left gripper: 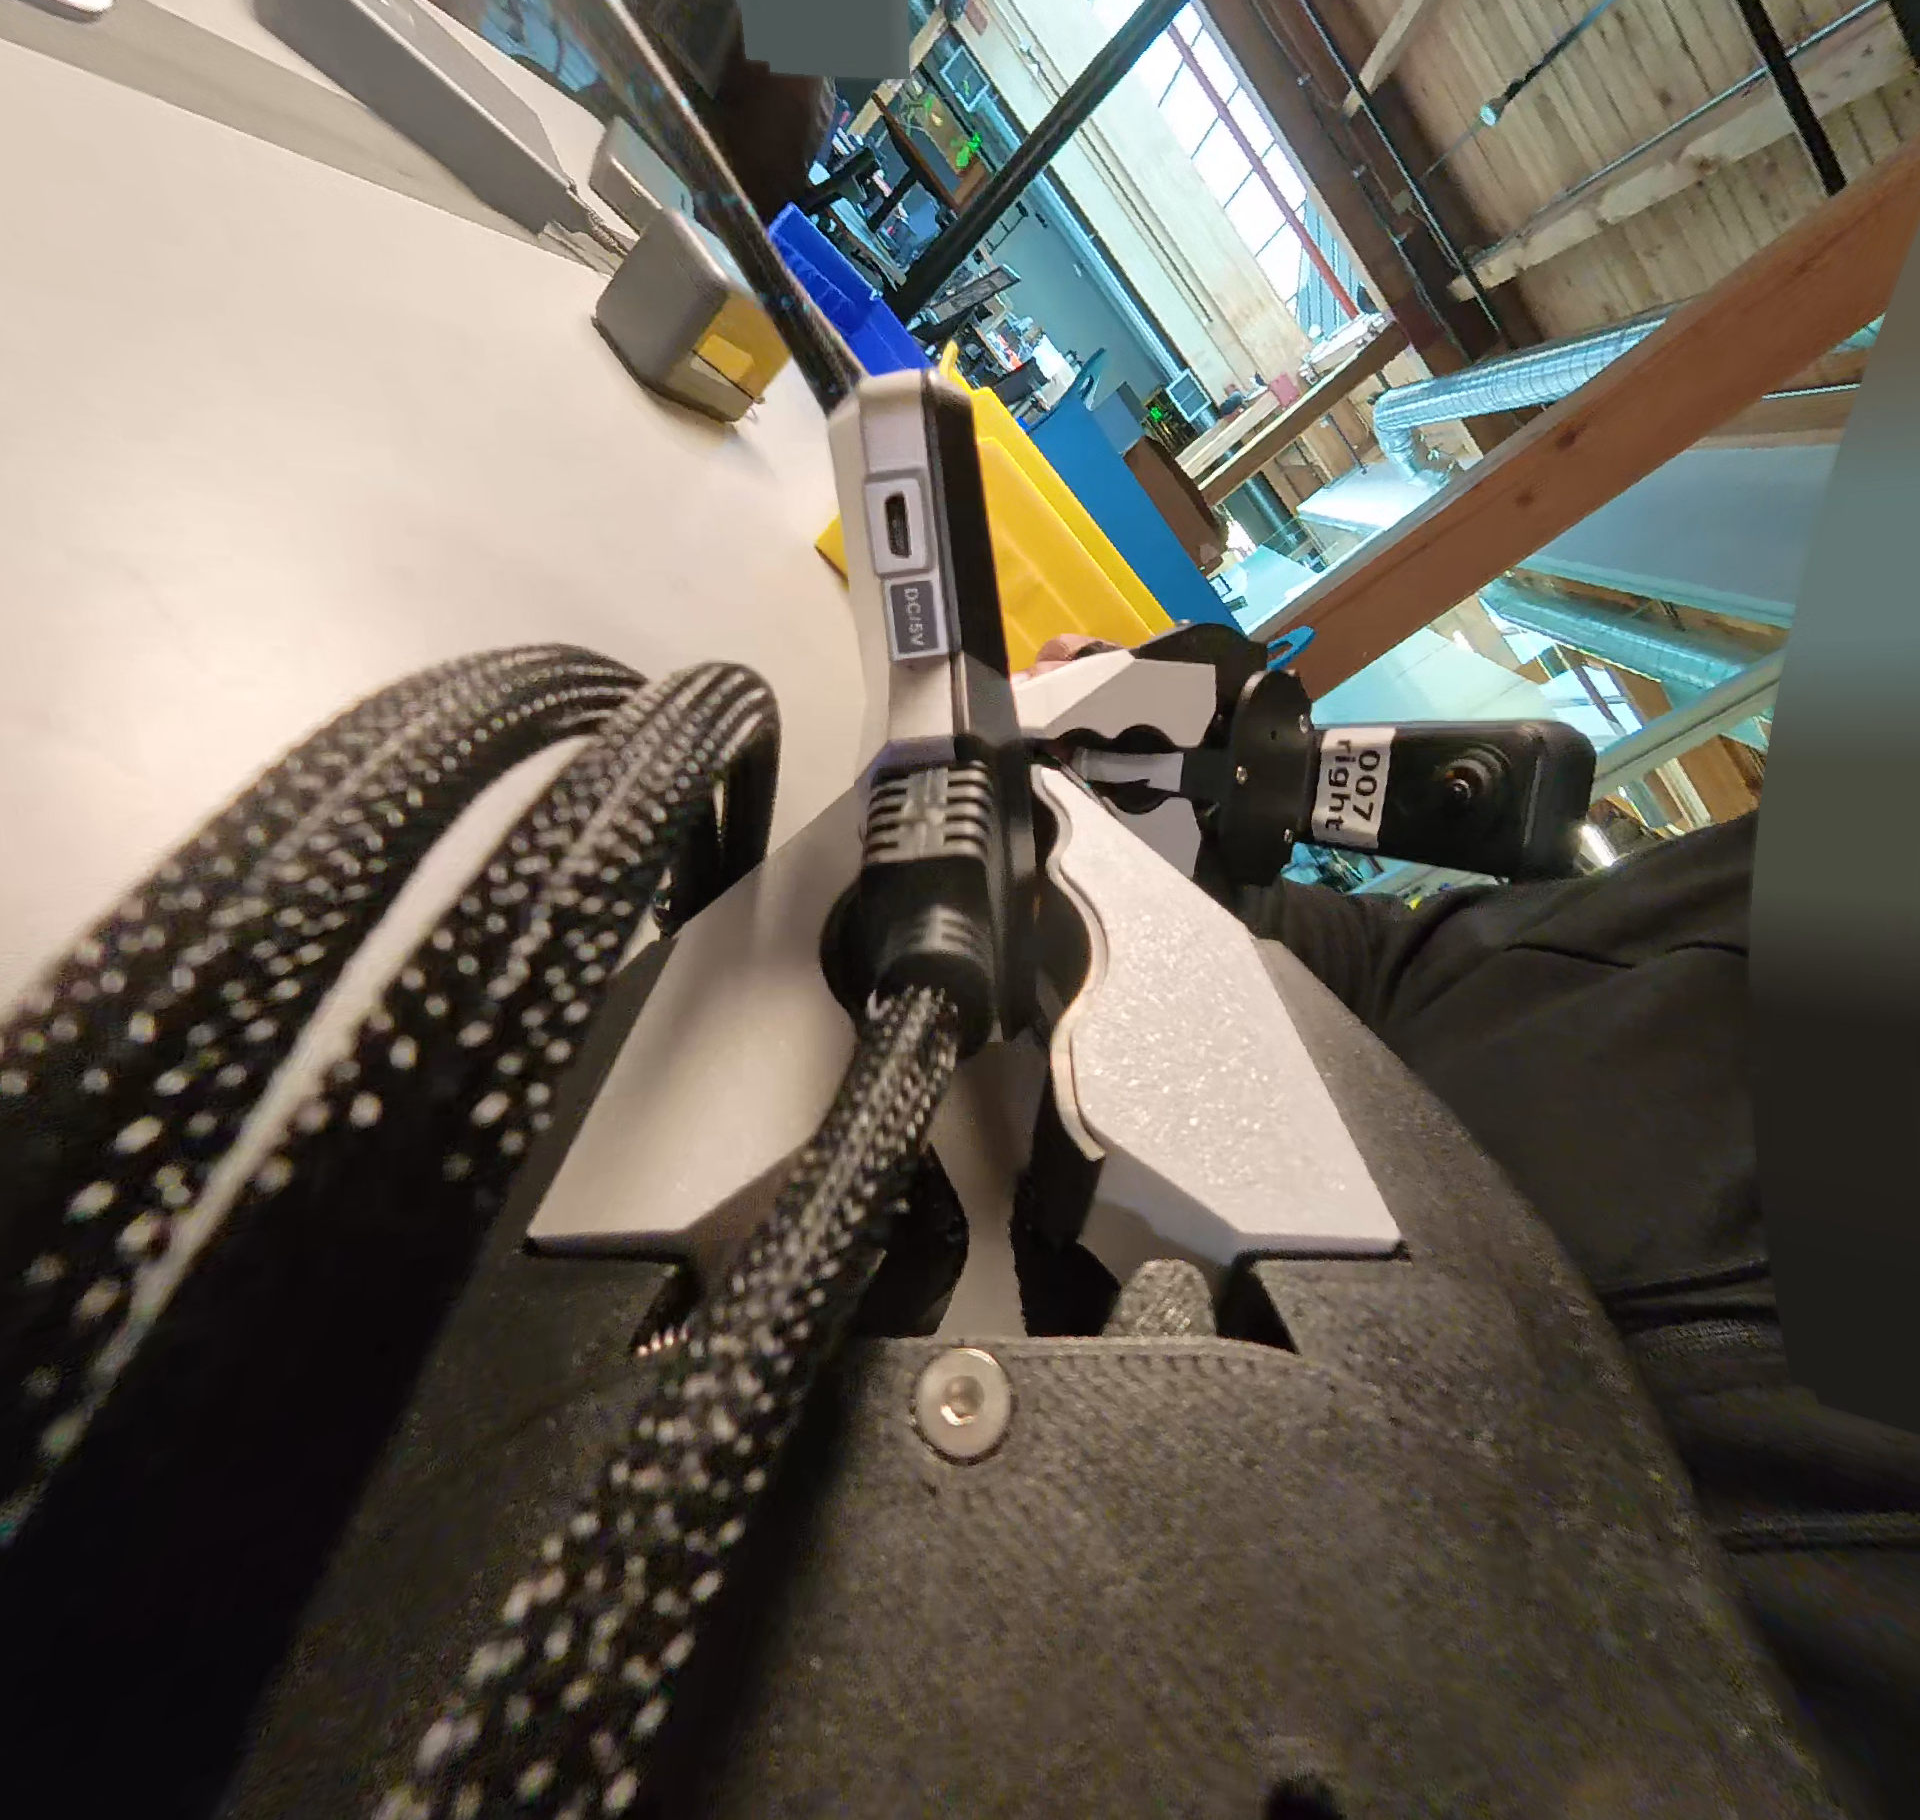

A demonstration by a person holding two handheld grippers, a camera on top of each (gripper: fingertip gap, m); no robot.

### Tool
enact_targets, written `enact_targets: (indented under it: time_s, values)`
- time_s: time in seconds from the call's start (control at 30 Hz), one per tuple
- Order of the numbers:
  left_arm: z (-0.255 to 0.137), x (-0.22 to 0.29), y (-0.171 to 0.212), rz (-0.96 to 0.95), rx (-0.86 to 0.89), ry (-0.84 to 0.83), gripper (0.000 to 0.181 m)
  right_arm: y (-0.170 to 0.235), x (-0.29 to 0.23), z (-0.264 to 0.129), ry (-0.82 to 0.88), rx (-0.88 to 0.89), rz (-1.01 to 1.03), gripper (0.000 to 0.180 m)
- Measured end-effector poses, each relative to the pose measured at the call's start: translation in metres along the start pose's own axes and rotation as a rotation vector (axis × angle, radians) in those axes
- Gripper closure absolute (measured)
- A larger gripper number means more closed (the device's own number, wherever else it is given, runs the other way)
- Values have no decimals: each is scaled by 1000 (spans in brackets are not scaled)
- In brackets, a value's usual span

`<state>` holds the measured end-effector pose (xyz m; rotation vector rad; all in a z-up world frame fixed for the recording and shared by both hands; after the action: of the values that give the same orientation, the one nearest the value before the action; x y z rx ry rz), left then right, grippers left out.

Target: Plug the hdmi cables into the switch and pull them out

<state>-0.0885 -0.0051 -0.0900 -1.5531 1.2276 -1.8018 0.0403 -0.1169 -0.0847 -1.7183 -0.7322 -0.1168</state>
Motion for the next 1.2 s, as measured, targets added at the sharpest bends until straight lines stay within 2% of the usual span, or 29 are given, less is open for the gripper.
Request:
enact_targets:
  time_s: [0.03, 0.23, 0.43, 0.77, 0.97, 1.07, 1.2]
  values:
    - [0, 0, 0, -4, -9, 8, 160, 0, 0, 0, -3, -1, 3, 170]
    - [-1, 1, 2, -41, -32, 36, 160, -1, -2, -1, 4, 8, 1, 169]
    - [-1, 0, 2, 14, -27, -22, 160, 2, -4, 0, -36, -9, -32, 171]
    - [-7, 10, 0, 27, -113, 100, 157, -7, -6, -9, -53, 37, -53, 169]
    - [-6, 8, -2, 43, -62, 57, 165, -6, -9, -8, -98, 26, -44, 172]
    - [-5, 7, 0, 21, -82, 80, 159, -5, -3, -10, -88, 32, -54, 170]
    - [-5, 9, -3, 48, -72, 67, 159, -7, -5, -10, -93, 31, -31, 171]
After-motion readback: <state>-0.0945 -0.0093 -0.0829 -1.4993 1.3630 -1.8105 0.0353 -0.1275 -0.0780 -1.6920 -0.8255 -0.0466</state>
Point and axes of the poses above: each gripper's, where its closed fingertips meet, z out along the fingers, y out of its underside, x = y × z across the jaws, the point moved 8 cm from there along -z, back along the fingers, and after that the axes turned 15 degrees about z, right-handed, at the moved point
